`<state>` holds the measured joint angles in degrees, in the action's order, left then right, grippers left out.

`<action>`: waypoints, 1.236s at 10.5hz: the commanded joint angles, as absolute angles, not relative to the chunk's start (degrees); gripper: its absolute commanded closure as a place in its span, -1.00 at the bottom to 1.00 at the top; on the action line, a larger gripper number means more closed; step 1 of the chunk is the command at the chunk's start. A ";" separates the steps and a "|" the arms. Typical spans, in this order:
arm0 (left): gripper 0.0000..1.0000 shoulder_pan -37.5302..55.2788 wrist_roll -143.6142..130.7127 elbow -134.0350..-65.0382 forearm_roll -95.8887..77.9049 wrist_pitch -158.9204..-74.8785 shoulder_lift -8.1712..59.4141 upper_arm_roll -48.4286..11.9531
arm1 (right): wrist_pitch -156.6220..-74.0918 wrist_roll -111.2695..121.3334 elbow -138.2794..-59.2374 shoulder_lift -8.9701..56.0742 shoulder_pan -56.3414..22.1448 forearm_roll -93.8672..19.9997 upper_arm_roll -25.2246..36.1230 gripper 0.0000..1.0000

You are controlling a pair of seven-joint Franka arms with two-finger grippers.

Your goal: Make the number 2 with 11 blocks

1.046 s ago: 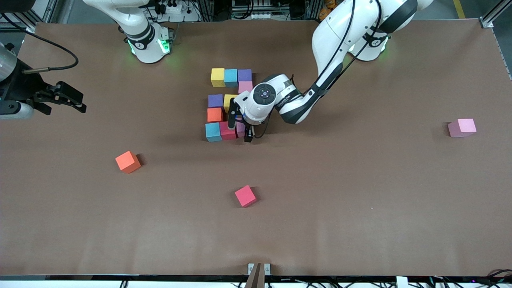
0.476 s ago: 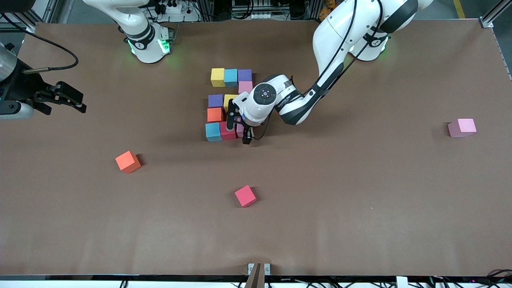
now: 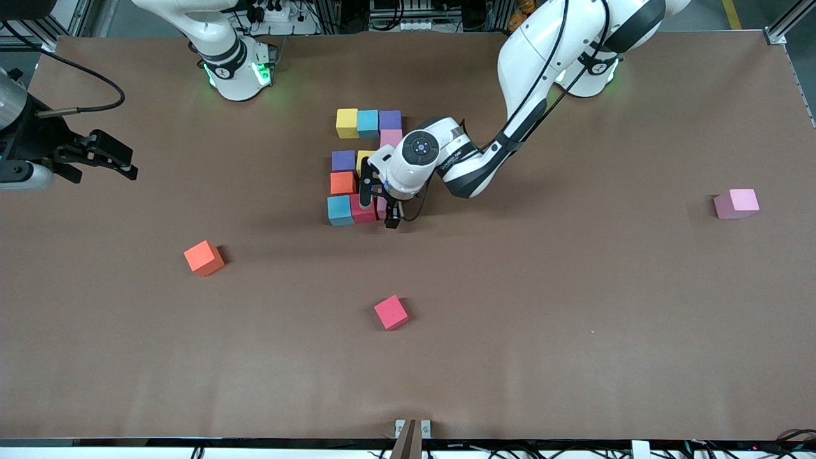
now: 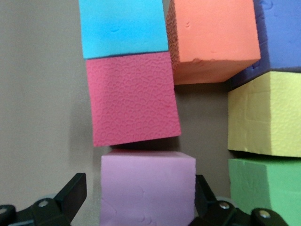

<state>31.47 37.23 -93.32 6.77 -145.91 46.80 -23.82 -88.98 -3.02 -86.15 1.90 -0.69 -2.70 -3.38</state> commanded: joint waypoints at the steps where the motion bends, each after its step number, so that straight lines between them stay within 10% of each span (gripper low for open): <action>1: -1.00 31.20 36.12 -93.08 7.82 -145.90 46.67 -24.35 | -89.12 -3.34 -86.22 1.76 -0.88 -2.90 -3.25 -1.00; 13: -1.00 29.97 36.48 -92.02 7.82 -145.90 46.58 -24.61 | -89.12 -3.34 -86.22 1.76 -0.88 -2.90 -3.25 -1.00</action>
